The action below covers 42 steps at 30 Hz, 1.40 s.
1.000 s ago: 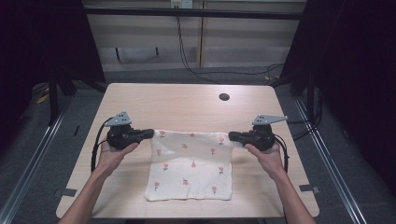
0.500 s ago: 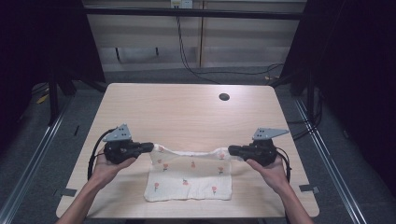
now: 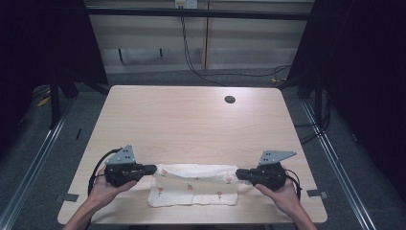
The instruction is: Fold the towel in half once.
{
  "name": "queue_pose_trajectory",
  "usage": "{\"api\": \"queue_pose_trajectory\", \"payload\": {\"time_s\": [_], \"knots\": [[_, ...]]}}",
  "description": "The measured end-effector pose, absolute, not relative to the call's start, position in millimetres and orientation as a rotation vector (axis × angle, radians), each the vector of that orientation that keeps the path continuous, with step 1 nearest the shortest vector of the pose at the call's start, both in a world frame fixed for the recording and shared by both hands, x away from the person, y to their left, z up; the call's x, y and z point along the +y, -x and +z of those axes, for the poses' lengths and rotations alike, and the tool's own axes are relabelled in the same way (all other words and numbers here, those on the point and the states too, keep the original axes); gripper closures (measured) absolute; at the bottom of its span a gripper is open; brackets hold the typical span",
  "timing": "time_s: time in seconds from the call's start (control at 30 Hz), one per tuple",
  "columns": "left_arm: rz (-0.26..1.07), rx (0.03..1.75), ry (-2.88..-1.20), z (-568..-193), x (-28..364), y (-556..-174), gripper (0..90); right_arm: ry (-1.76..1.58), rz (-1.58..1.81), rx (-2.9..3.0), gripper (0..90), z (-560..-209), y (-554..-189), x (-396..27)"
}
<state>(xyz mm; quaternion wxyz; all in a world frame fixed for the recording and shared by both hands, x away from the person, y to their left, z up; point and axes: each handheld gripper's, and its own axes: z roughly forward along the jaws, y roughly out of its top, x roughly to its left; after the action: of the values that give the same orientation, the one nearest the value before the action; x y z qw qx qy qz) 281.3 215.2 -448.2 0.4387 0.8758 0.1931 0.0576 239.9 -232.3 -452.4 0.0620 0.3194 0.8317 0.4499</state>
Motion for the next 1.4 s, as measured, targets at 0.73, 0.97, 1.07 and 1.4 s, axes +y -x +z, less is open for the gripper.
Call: {"api": "queue_pose_trajectory", "payload": {"time_s": [0.73, 0.97, 1.07, 1.4], "knots": [[0.015, 0.437, -2.318, -484, 203, -257, 80.2, -0.982, 1.225, 2.653, 77.0, -483, -212, -228], [0.017, 0.468, -2.226, -469, 211, -256, 69.7, -0.977, 1.322, 2.641, 68.5, -476, -204, -230], [0.018, 0.486, -2.186, -465, 214, -258, 67.7, -0.974, 1.350, 2.625, 68.3, -473, -204, -229], [0.049, 0.573, -2.279, -480, 199, -279, 60.8, -1.066, 1.187, 2.617, 46.0, -489, -242, -208]]}}
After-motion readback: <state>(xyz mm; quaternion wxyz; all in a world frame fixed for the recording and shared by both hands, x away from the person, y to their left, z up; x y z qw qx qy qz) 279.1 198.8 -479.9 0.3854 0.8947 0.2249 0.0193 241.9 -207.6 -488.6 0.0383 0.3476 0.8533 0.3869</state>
